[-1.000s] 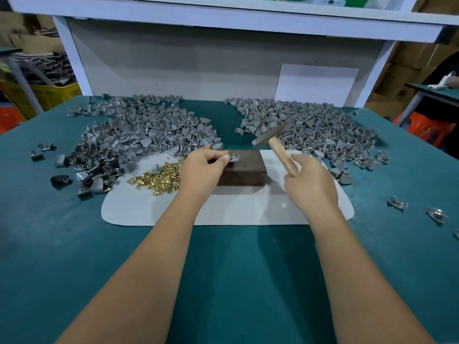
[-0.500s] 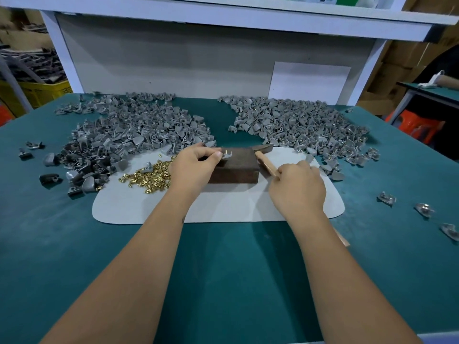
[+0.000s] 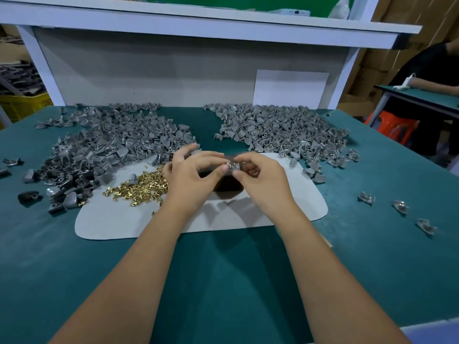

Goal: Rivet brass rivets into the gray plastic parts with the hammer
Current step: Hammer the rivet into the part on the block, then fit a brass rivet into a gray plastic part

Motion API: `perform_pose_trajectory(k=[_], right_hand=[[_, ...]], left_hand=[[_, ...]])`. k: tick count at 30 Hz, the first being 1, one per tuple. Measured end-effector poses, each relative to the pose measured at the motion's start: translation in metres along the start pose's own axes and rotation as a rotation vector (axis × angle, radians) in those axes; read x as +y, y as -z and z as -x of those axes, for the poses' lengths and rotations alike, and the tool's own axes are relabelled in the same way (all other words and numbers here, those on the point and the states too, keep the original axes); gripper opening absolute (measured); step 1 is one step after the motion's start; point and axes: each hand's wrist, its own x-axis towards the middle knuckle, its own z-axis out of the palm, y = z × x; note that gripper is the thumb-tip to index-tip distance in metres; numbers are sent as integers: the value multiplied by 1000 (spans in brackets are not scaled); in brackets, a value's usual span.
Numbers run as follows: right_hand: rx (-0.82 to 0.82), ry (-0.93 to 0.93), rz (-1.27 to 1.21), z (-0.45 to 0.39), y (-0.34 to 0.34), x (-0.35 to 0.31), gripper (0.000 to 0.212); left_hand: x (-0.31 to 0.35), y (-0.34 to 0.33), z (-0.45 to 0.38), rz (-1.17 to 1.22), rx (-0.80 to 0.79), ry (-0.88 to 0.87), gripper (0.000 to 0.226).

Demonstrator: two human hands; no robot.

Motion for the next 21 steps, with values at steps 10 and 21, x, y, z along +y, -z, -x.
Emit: perform_pose_trajectory(k=[10,21], right_hand=[[287,-328,337,-27,61,18,33],[387,136,555,-13,-22,-33,38]], left_hand=[[-7,4,-4,79,109,104,20],[-25,29,-14,-4,209,227,26]])
